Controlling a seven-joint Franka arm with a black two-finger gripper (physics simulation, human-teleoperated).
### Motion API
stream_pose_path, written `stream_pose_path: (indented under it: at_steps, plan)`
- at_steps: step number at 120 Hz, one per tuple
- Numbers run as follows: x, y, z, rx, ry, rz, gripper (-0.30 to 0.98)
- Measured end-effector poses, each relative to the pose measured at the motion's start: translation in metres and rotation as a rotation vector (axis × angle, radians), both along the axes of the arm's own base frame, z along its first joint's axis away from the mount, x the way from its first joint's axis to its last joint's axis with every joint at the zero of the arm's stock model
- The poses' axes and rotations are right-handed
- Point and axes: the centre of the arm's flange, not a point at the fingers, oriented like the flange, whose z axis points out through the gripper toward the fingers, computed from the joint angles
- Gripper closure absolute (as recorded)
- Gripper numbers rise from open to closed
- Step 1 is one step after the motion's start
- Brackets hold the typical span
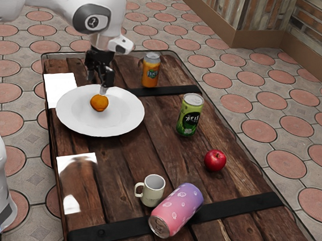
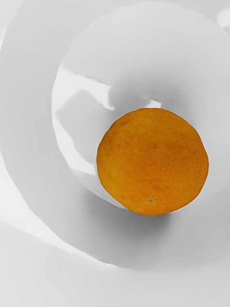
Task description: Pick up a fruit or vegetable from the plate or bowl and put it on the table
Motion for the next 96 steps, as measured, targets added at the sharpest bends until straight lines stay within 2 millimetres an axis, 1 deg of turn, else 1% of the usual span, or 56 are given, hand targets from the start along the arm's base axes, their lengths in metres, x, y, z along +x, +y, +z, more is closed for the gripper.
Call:
stream_pose_path:
  at_steps: [6, 22, 49, 66, 81, 96]
  plan:
    - [0.0, 0.005, -0.009, -0.009, 0.007, 0.021, 0.0]
    - [0.008, 0.014, -0.025, -0.016, 0.009, 0.051, 0.0]
    - [0.018, 0.014, -0.041, -0.026, 0.005, 0.074, 0.0]
    - [0.025, 0.016, -0.056, -0.043, 0.012, 0.095, 0.0]
    - [0.024, 0.025, -0.066, -0.052, 0.019, 0.126, 0.0]
    - [0.024, 0.025, -0.076, -0.06, 0.024, 0.139, 0.0]
